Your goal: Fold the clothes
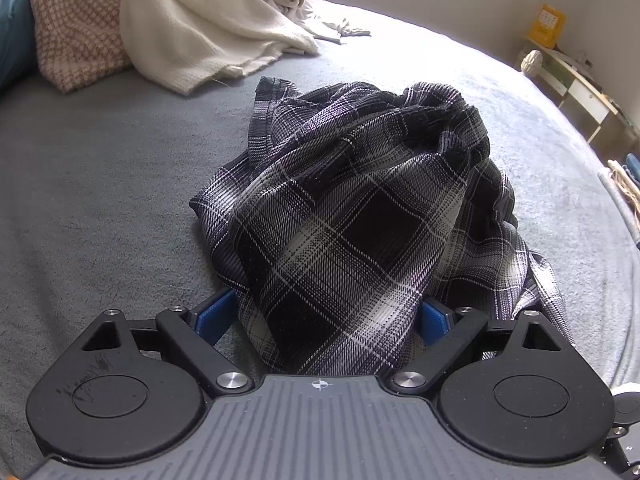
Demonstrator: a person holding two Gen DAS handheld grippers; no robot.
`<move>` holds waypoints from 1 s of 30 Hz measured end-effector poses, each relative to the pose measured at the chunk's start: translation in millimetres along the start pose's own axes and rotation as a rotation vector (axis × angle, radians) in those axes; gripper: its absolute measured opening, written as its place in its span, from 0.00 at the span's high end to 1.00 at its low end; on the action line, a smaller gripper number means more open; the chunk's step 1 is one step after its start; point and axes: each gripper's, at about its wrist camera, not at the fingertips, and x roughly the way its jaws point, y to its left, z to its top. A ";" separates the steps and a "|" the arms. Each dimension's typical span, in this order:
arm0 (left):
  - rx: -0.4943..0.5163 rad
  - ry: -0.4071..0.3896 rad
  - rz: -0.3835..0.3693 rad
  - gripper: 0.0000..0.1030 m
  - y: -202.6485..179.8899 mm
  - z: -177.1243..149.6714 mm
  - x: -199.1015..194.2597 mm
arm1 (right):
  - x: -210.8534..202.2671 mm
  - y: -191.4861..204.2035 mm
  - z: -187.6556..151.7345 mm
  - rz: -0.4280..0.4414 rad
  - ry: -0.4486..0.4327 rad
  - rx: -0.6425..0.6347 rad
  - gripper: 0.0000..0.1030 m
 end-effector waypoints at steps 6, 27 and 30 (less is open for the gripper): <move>0.001 0.002 0.001 0.10 -0.1 -0.1 0.4 | 0.7 -0.1 -0.4 0.001 0.000 0.001 0.68; 0.006 0.005 0.003 0.10 0.7 0.8 0.8 | 3.3 -0.6 0.9 0.005 0.002 0.000 0.68; 0.011 0.004 0.001 0.10 1.8 0.5 -0.3 | 3.4 -0.7 1.6 0.004 0.005 -0.002 0.68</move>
